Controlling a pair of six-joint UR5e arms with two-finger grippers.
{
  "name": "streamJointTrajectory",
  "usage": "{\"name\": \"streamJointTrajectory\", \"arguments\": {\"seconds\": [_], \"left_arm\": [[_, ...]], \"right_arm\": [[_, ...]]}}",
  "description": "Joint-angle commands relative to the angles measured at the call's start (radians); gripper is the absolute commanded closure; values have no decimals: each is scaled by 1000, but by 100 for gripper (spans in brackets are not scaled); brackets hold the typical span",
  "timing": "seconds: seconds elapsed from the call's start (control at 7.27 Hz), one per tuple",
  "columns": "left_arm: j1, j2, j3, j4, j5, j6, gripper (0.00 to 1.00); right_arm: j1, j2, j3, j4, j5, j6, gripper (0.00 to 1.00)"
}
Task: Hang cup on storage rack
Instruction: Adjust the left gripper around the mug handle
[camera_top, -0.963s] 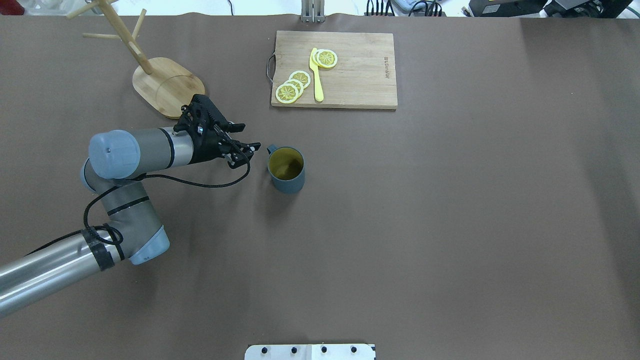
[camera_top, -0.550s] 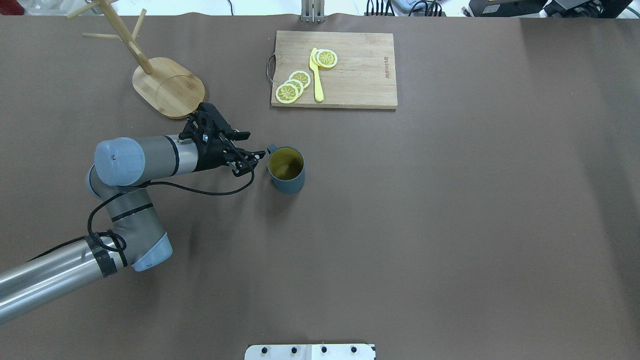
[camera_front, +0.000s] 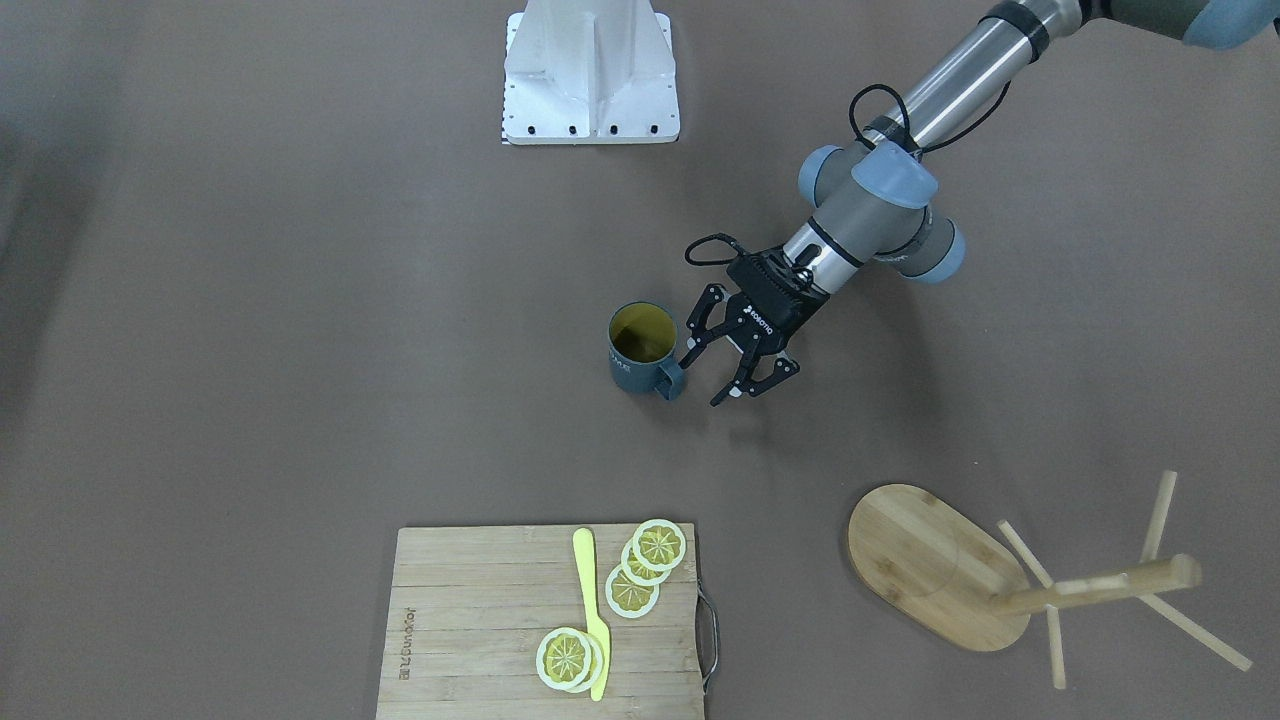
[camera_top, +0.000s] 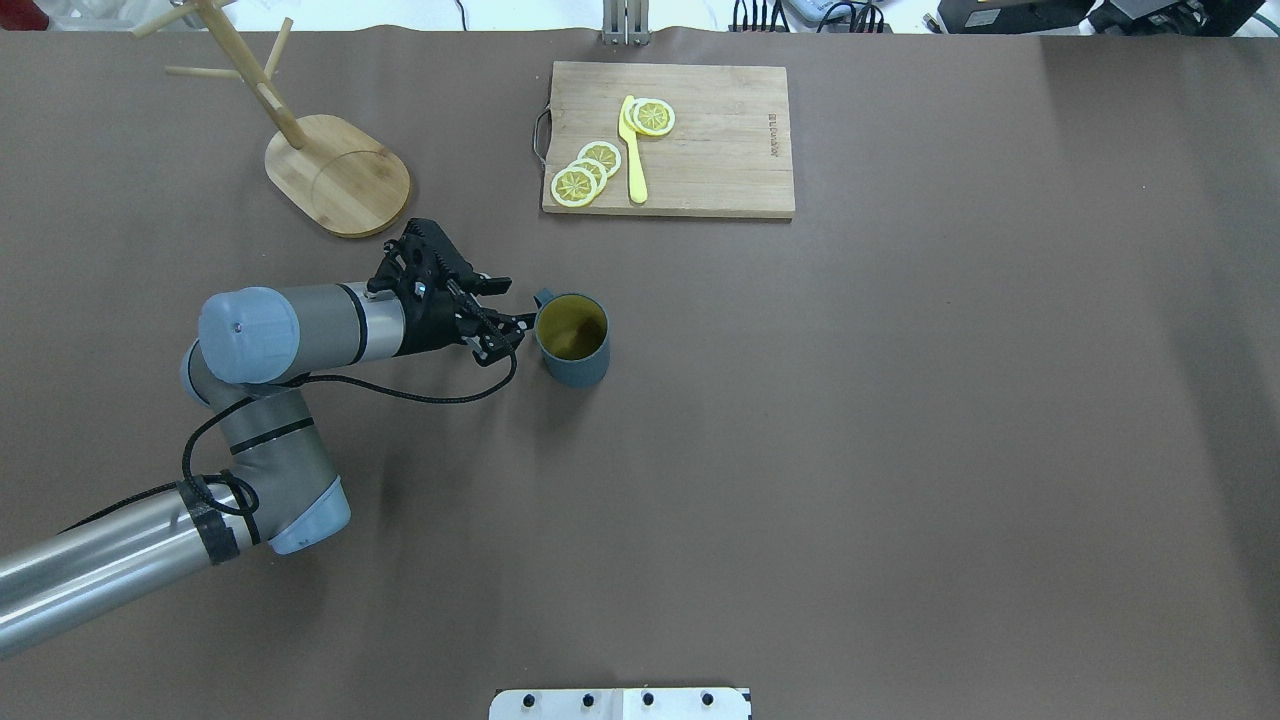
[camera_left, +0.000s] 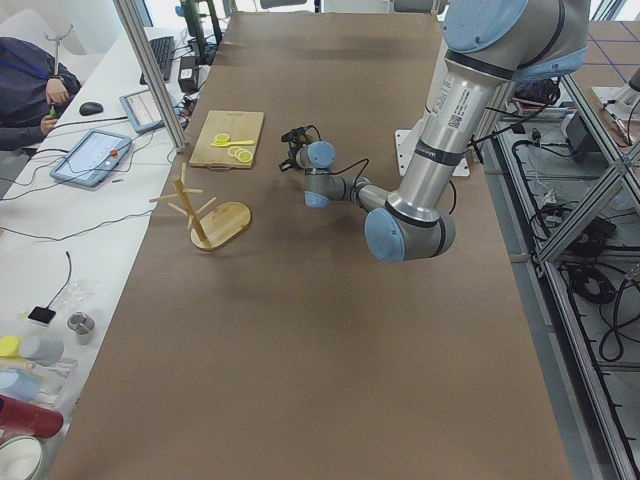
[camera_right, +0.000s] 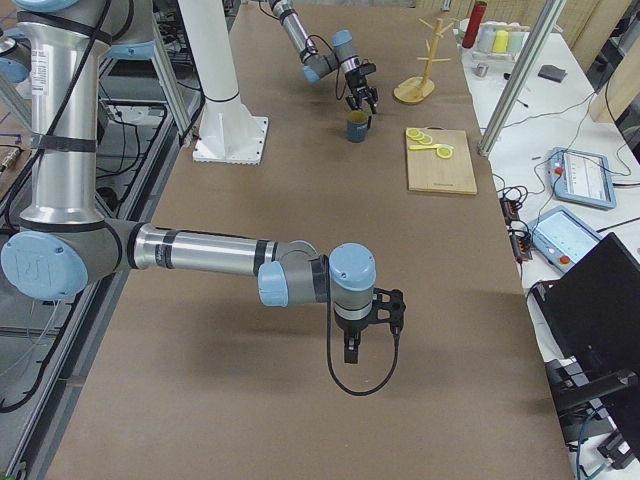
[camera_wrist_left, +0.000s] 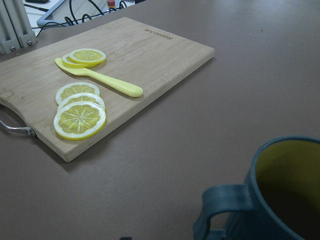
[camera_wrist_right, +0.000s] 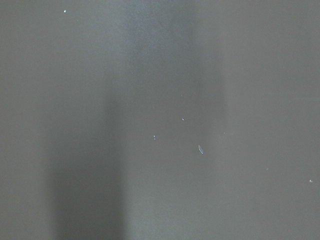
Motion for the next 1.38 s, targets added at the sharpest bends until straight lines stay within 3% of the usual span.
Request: {"name": "streamJointTrajectory", "arguments": {"seconds": [0.0, 1.24], "left_arm": [[2, -3, 3, 2, -1, 0, 41], [12, -34, 12, 3, -9, 0, 47]], "right_arm": [[0, -2, 0, 0, 0, 0, 0], [0, -2, 0, 0, 0, 0, 0]]}}
